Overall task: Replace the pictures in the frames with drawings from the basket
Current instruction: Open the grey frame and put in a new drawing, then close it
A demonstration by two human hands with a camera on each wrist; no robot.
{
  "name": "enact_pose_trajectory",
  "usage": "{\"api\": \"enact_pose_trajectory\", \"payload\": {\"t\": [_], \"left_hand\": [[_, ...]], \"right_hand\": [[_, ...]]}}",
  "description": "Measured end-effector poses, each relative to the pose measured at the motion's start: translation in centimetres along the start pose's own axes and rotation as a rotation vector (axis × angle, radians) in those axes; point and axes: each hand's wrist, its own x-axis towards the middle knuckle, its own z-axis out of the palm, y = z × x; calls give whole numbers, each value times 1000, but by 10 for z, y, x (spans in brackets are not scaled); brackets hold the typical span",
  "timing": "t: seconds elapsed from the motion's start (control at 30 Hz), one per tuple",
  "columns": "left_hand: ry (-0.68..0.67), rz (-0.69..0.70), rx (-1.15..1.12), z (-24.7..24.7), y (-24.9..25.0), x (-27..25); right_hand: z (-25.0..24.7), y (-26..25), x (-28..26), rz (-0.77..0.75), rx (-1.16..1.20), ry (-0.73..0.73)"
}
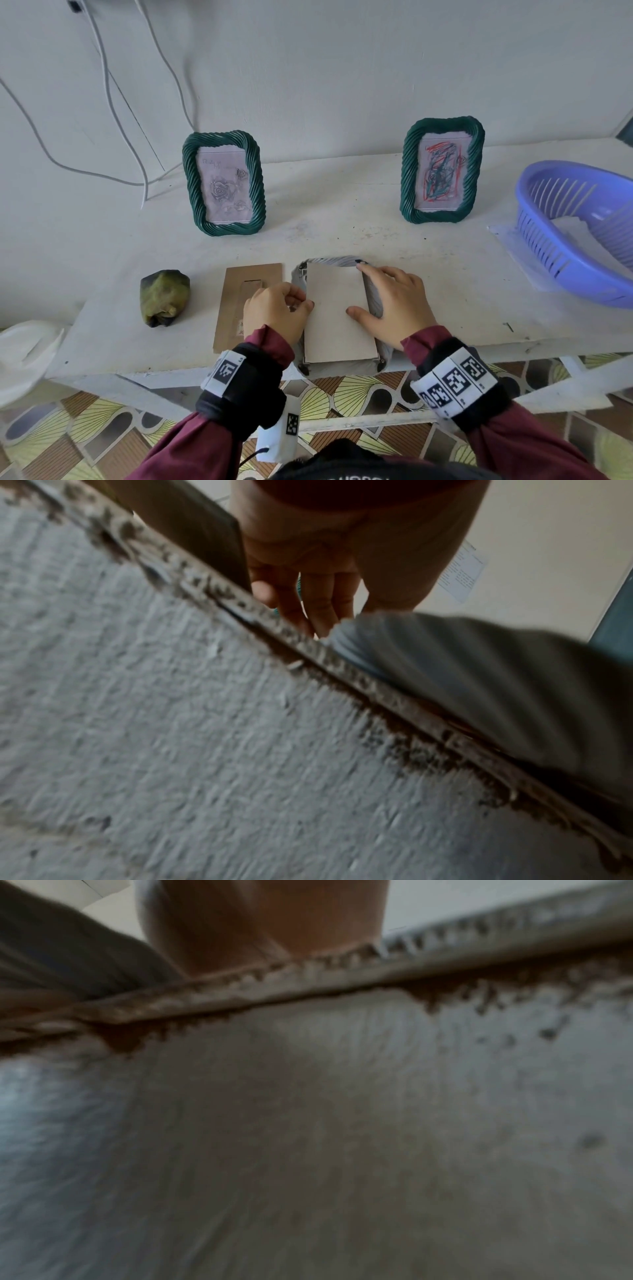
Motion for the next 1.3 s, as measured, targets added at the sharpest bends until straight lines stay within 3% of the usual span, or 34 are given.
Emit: {"api": "enact_pose_trajectory", "payload": {"t": [0.2,0.53,0.67,1.03,1.3], "left_hand": [[20,-18,-19,2,-1,-1],[45,19,21,4,-3,0],[48,71,141,2,0,-1],[-218,301,554,-8,5,28],[-195,327,588,-5,3,27]], "right_hand": [[6,14,21,-71,-58,-88],[22,23,20,-124,3,-25],[23,24,20,-122,17,-1],[22,21,20,-109,28,24],[23,21,19,-104,11,38]]}}
